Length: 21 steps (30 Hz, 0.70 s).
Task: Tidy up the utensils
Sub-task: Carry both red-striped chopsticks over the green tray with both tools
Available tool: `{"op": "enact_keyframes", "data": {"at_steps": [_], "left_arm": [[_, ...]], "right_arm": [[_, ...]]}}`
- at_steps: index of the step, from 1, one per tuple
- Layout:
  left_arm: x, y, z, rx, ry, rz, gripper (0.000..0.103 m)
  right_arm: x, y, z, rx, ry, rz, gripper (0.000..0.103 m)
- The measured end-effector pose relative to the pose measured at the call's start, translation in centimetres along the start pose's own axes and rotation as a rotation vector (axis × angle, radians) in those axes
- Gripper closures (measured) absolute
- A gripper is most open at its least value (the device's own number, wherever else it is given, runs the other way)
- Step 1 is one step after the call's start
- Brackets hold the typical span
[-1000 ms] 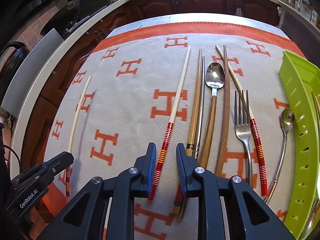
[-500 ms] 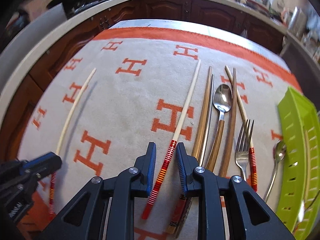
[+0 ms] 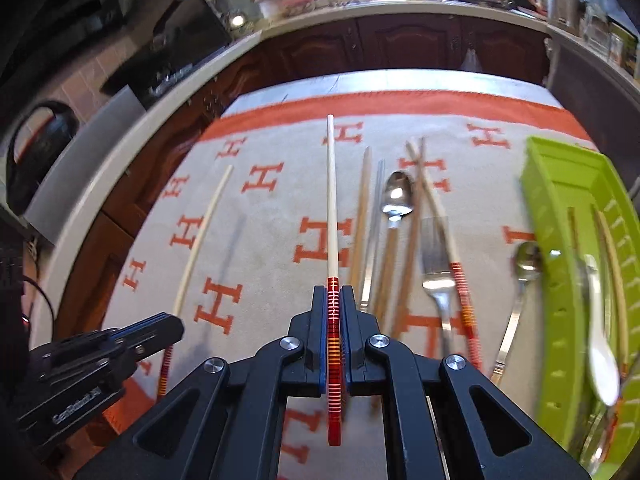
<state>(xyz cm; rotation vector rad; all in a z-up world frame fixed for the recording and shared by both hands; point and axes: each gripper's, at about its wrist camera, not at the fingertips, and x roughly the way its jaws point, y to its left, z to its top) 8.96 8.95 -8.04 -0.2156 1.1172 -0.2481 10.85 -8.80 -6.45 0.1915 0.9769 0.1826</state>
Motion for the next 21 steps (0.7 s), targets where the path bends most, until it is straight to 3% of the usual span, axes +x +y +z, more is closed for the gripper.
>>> {"op": "enact_keyframes", "data": {"at_steps": [9,13,17,21], "left_arm": [[1.7,-11.9,1.9,0.162,0.056,-0.155,0.100],[3.2,-16.7,2.3,0.202,0.096,-0.206,0.100],[5.1,-19.8,2.4,0.211,0.138,-0.226,0.100],[7.0,-22.0,2.3,0.207,0.178,-0.233,0.099]], "right_arm": [[-6.6,-9.5,-1.8,0.064,-0.005,-0.135,0.098],[-7.6,-12.8,-2.5,0.033,0.014,-0.201,0.098],[-8.1,-16.2,-2.9,0.116,0.025,-0.217,0.097],[-8.2,-19.2,-3.2,0.218,0.039,-0.194,0.084]]}}
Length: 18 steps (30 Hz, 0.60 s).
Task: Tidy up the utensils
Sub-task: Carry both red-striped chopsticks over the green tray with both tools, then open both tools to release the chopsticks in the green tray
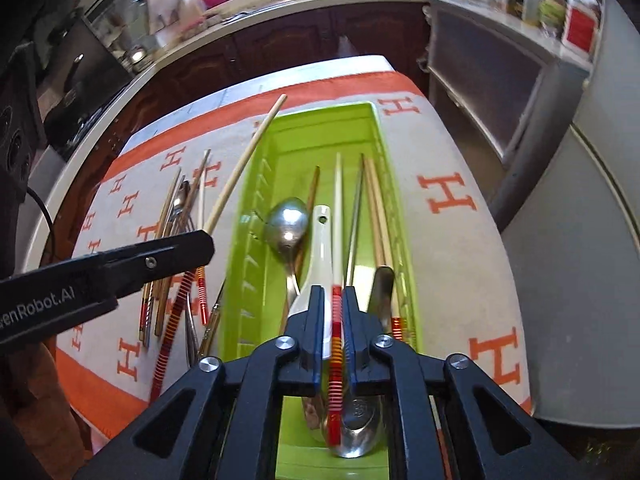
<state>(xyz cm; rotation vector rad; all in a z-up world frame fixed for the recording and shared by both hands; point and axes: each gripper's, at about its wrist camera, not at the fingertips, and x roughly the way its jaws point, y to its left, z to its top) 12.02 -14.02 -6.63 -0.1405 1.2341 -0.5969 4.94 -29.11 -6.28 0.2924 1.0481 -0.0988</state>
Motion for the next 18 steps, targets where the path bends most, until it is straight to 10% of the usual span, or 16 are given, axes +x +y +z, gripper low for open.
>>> {"op": "enact_keyframes", "data": {"at_steps": [18], "left_arm": [[-2.7,0.9,-4.0,0.081,-0.051,0.140,0.059]], "right_arm": [[-1.6,-0.8,-0.3,0.126,-0.132,0.023,0.075]]}}
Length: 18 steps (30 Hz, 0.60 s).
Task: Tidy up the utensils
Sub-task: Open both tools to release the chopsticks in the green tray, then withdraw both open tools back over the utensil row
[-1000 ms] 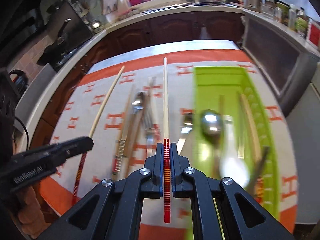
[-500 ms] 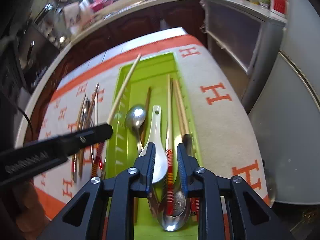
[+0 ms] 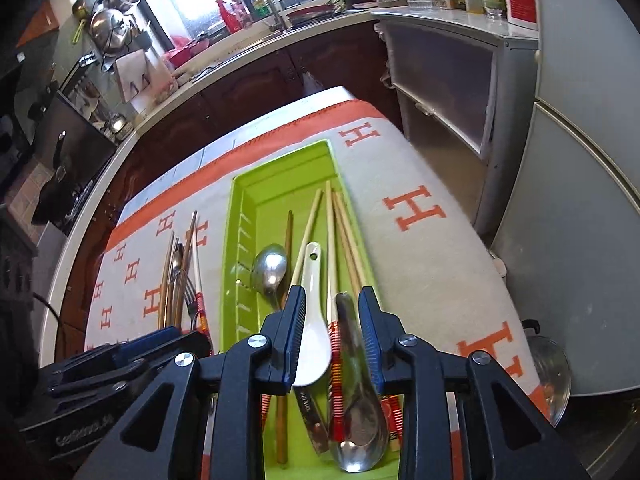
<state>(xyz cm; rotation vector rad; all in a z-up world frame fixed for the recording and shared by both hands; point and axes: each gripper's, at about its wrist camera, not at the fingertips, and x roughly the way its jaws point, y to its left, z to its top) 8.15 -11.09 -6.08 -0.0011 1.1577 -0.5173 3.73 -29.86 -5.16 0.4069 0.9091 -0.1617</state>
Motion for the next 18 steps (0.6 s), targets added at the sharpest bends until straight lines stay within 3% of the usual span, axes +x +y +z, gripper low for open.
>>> {"op": "enact_keyframes", "data": {"at_steps": [5,18], "left_arm": [[-2.5,2.8,-1.8,-0.012,-0.050,0.083,0.051],[-5.5,8.1,-4.6,-0.076,-0.119,0.201,0.040]], "right_arm": [[0.1,2.7,-1.1,-0.047,0.017,0.031,0.075],[-0.3,9.8,-4.5,-0.196,0.061,0.078,0.075]]}}
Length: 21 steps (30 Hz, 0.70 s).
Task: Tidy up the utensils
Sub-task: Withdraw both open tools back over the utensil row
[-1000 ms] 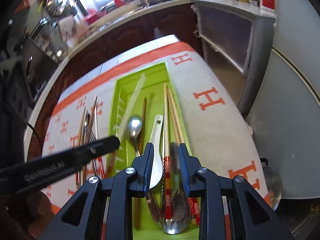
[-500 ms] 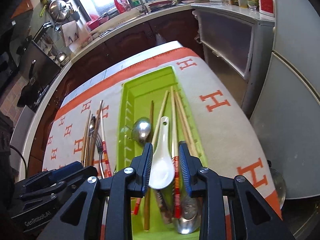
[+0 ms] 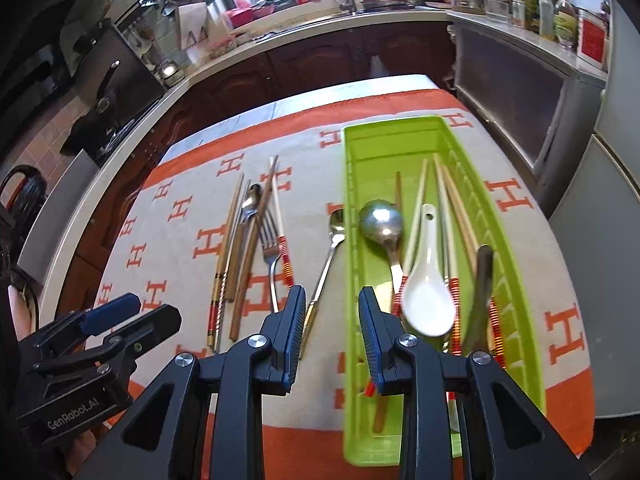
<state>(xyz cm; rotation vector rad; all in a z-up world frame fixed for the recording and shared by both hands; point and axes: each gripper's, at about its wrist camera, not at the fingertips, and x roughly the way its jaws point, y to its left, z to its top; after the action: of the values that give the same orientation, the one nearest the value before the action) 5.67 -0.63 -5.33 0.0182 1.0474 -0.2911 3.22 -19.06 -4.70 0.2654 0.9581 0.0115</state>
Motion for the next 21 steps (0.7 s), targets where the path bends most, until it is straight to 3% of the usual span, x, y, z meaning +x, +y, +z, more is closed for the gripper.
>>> {"op": "enact_keyframes", "data": {"at_steps": [21], "left_arm": [[0.2,3.9,-0.9,-0.045,-0.006,0.062,0.034]], "right_arm": [[2.2,4.9,-0.6,-0.114,0.071,0.026,0.075]]}}
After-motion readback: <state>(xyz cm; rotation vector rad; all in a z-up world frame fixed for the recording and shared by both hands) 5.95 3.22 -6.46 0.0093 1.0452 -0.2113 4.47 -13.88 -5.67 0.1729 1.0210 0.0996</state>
